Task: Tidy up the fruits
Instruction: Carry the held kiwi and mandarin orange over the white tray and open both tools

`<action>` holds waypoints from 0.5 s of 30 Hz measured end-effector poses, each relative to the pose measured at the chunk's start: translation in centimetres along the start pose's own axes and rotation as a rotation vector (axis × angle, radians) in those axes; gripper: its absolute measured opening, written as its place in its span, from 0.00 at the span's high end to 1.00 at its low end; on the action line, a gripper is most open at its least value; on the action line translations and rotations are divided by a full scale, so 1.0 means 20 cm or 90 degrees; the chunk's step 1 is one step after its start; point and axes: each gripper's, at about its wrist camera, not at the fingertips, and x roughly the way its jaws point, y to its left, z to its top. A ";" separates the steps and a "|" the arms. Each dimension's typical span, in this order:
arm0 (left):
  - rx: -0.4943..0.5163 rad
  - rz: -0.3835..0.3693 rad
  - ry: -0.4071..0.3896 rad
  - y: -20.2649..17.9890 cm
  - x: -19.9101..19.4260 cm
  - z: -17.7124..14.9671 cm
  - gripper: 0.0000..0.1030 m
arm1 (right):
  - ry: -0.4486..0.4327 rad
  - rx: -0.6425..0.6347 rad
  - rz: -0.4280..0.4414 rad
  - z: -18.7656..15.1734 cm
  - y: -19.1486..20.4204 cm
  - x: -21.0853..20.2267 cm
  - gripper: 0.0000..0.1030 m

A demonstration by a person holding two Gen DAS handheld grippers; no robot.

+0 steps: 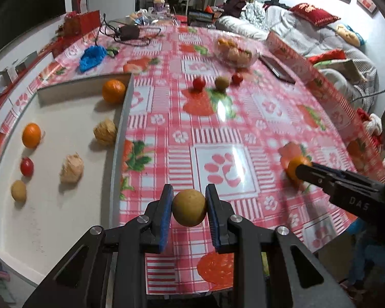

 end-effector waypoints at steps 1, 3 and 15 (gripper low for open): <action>-0.004 -0.002 -0.007 0.01 -0.02 0.02 0.72 | -0.002 0.003 0.004 0.01 0.00 -0.01 0.65; -0.012 -0.002 -0.019 0.04 -0.06 0.05 0.72 | -0.006 0.004 0.008 0.03 0.01 -0.03 0.65; -0.046 0.003 -0.031 0.18 -0.14 0.05 0.72 | 0.014 -0.039 -0.045 0.01 0.06 0.08 0.62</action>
